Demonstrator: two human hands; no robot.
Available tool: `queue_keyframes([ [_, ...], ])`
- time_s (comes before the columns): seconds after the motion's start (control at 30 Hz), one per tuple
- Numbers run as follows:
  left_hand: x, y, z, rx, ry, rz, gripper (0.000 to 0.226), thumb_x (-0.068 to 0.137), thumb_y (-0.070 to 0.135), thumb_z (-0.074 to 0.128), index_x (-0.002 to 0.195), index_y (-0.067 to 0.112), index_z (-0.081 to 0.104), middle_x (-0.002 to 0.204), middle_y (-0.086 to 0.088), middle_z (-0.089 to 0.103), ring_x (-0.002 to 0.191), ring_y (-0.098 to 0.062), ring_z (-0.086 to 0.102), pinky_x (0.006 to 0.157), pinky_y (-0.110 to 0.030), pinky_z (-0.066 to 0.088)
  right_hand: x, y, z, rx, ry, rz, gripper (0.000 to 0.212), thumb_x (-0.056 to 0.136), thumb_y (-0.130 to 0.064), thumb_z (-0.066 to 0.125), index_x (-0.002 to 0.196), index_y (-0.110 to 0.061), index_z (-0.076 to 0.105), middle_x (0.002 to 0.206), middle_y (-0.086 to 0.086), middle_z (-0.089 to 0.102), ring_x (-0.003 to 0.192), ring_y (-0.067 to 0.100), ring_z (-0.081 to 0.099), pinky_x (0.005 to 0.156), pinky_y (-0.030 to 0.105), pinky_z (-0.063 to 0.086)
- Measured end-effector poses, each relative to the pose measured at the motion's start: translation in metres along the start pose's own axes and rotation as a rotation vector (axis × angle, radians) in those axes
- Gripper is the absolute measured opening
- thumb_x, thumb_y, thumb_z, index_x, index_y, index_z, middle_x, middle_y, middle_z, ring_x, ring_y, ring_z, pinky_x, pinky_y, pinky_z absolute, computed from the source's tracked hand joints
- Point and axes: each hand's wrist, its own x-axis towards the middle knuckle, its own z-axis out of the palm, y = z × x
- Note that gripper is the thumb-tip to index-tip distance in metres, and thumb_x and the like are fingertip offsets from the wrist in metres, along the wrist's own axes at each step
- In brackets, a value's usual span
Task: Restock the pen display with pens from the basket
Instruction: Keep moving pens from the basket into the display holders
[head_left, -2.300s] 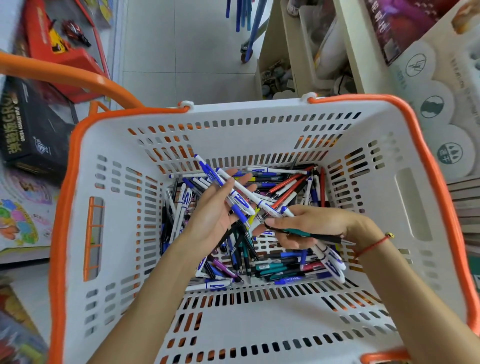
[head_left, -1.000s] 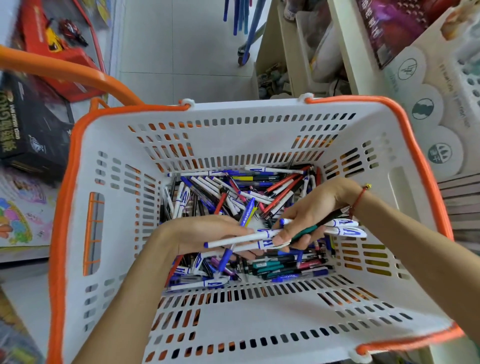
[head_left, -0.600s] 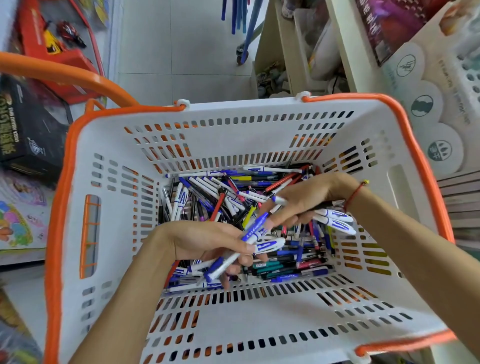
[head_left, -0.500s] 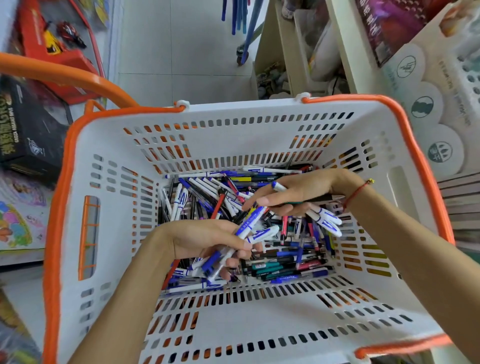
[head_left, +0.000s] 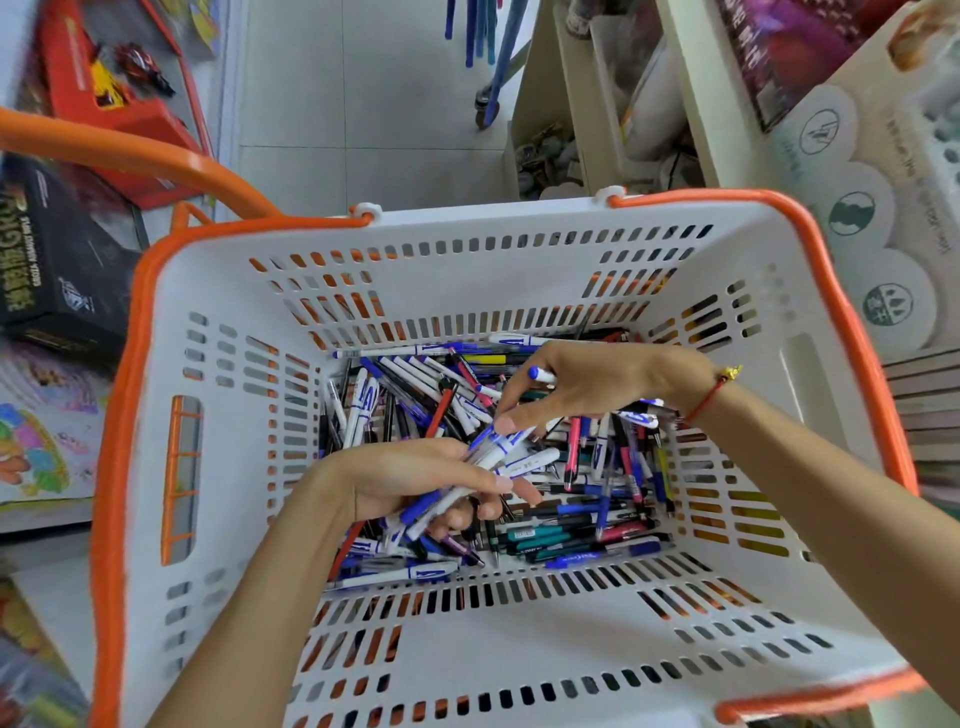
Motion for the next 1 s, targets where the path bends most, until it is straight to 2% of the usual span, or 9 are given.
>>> queue_keyframes([
  [0.1,-0.004,-0.001,-0.004,0.023,0.031,0.006,0.033,0.098,0.030,0.051,0.126,0.015,0.061,0.069,0.008,0.046,0.051,-0.002,0.033,0.045,-0.013,0.029,-0.012,0.001,-0.013,0.022,0.097,-0.021,0.026,0.083,-0.048,0.066,0.100,-0.030,0.075,0.093,-0.012,0.073,0.088,0.005,0.067,0.088,0.029,0.051],
  [0.23,-0.010,-0.005,-0.012,0.130,0.134,0.047,0.028,0.099,0.032,0.048,0.121,0.021,0.060,0.063,0.012,0.039,0.052,-0.003,0.024,0.043,-0.014,0.020,-0.030,0.012,-0.024,0.053,0.232,-0.085,0.035,0.076,-0.053,0.064,0.098,-0.028,0.075,0.093,0.001,0.073,0.085,0.036,0.065,0.079,0.049,0.055],
  [0.3,-0.010,-0.005,-0.013,0.146,0.162,0.076,0.026,0.100,0.032,0.047,0.119,0.022,0.061,0.062,0.012,0.039,0.050,-0.003,0.026,0.042,-0.014,0.021,-0.030,0.018,-0.020,0.112,0.268,-0.128,0.034,0.080,-0.047,0.064,0.101,-0.022,0.075,0.071,0.000,0.068,0.059,0.033,0.058,0.058,0.036,0.053],
  [0.37,-0.010,-0.005,-0.012,0.180,0.143,0.066,0.024,0.100,0.032,0.046,0.117,0.022,0.061,0.062,0.013,0.039,0.051,-0.003,0.027,0.043,-0.014,0.023,-0.027,0.019,-0.013,0.184,0.300,-0.141,0.027,0.087,-0.031,0.064,0.103,-0.012,0.074,0.051,0.001,0.055,0.039,0.015,0.040,0.042,0.020,0.037],
  [0.5,-0.011,-0.005,-0.008,0.203,0.125,0.092,0.026,0.099,0.036,0.045,0.113,0.022,0.062,0.063,0.013,0.037,0.053,-0.004,0.027,0.046,-0.015,0.024,-0.019,0.021,-0.002,0.316,0.304,-0.174,0.020,0.087,-0.028,0.065,0.099,-0.016,0.076,0.066,0.034,0.055,0.039,0.024,0.035,0.038,0.016,0.033],
  [0.67,-0.008,-0.004,-0.007,0.077,0.107,0.204,0.045,0.093,0.051,0.042,0.114,0.020,0.065,0.068,0.008,0.026,0.056,-0.007,0.018,0.047,-0.017,0.019,-0.016,0.025,0.004,0.599,0.391,-0.127,0.026,0.092,-0.034,0.058,0.070,-0.028,0.070,0.060,-0.009,0.055,0.041,0.010,0.034,0.042,0.017,0.030],
  [0.83,-0.002,-0.005,-0.006,-0.253,0.000,0.277,0.040,0.095,0.039,0.049,0.122,0.014,0.063,0.068,0.006,0.032,0.053,-0.005,0.025,0.045,-0.018,0.020,-0.004,0.028,0.021,0.793,0.732,-0.047,0.021,0.092,-0.032,0.063,0.077,-0.017,0.063,0.064,0.000,0.043,0.044,0.010,0.032,0.040,0.016,0.031],
  [0.9,-0.001,-0.007,-0.008,-0.266,-0.059,0.260,0.038,0.098,0.025,0.046,0.135,0.014,0.051,0.071,0.007,0.040,0.055,-0.004,0.034,0.047,-0.014,0.032,0.002,0.025,0.030,0.836,0.769,-0.089,0.015,0.093,-0.027,0.063,0.084,-0.015,0.066,0.065,0.006,0.039,0.047,0.013,0.032,0.040,0.018,0.032],
  [1.0,0.003,-0.007,-0.005,-0.238,-0.111,0.204,0.043,0.095,0.007,0.046,0.138,0.013,0.044,0.081,0.003,0.052,0.067,-0.006,0.049,0.069,-0.024,0.052,0.004,0.018,0.039,0.816,0.782,-0.120,0.013,0.094,-0.023,0.062,0.089,-0.014,0.069,0.056,0.000,0.043,0.044,0.013,0.033,0.041,0.019,0.033],
])
